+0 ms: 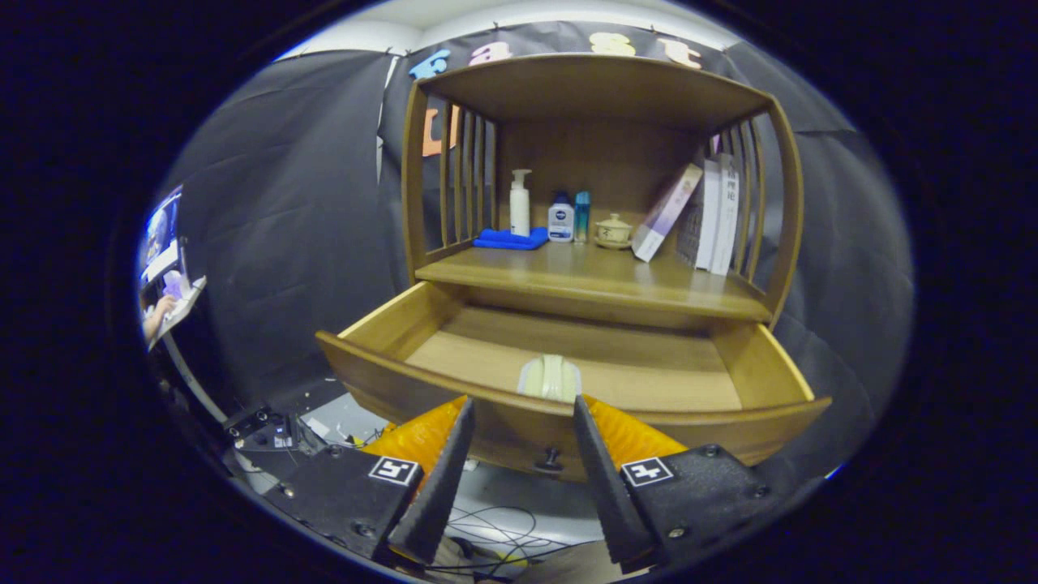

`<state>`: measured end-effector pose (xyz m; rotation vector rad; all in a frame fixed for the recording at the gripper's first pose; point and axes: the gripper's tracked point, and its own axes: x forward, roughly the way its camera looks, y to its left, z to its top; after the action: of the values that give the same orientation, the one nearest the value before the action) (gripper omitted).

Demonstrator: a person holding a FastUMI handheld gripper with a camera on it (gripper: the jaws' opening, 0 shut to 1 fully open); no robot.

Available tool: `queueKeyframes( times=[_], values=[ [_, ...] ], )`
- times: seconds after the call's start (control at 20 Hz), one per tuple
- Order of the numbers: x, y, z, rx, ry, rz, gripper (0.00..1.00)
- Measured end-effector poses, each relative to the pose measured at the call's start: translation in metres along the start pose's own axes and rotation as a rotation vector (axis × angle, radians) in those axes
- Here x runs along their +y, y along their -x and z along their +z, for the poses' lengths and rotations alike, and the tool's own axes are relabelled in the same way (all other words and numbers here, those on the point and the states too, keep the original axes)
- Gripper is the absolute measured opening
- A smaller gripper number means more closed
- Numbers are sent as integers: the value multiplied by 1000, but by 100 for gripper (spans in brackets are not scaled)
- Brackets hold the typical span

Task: Pull open the drawer, take out the items inside it, and place them on the countertop above the cabinet.

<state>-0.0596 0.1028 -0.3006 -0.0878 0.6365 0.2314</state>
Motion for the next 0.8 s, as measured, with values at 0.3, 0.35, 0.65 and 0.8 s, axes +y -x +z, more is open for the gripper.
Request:
queueKeyframes(
  times=[0.3, 0.35, 0.65, 0.8],
  values=[
    [-12, -44, 28, 114, 6, 26, 77],
    [-16, -55, 26, 153, -6, 18, 77],
    [-24, -106, -4, 397, -69, 42, 76],
    [-24, -122, -9, 447, -68, 47, 75]
  ],
)
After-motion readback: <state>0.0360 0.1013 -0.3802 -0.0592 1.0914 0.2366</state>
